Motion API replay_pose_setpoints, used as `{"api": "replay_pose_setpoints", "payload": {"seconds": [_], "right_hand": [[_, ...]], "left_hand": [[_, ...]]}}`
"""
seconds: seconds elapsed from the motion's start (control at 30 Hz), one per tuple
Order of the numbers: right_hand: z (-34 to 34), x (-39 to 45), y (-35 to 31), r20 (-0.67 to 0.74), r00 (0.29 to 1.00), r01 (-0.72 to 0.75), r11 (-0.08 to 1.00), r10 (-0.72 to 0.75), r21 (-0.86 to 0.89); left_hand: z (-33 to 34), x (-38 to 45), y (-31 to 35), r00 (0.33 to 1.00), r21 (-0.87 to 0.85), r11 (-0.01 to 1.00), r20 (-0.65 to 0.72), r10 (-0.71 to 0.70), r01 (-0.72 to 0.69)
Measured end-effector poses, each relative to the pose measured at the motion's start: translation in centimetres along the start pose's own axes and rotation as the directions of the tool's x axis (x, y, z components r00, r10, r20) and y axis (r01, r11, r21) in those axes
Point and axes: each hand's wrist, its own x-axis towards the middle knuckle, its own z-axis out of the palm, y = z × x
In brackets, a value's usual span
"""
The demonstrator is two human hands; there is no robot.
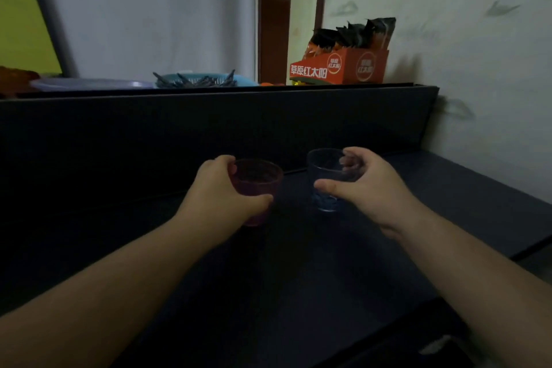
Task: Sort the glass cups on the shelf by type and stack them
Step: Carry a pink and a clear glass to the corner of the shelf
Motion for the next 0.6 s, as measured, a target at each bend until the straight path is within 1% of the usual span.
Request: {"api": "replay_pose_setpoints", "payload": {"seconds": [0.1, 0.3, 0.47, 0.6], "right_hand": [[-0.1, 3.6, 1.5, 0.064, 0.998, -0.001, 0.999, 0.004, -0.046], [-1.3, 8.7, 3.6, 0.137, 0.990, 0.034, 0.998, -0.026, -0.058], [-1.6, 9.8, 5.1, 0.242, 0.969, 0.067, 0.996, -0.051, -0.059], [-2.6, 9.9, 5.4, 0.299, 0.952, 0.084, 0.996, -0.069, -0.038]], "left_hand": [[2.2, 1.6, 0.8, 0.999, 0.044, 0.998, -0.030, -0.038, 0.039], [7.4, 4.3, 2.7, 0.985, 0.036, 0.993, -0.136, -0.103, 0.109], [9.8, 4.6, 3.8, 0.968, 0.034, 0.984, -0.187, -0.168, 0.177], [10.1, 3.5, 4.4, 0.947, -0.007, 0.969, -0.207, -0.245, 0.249]]}}
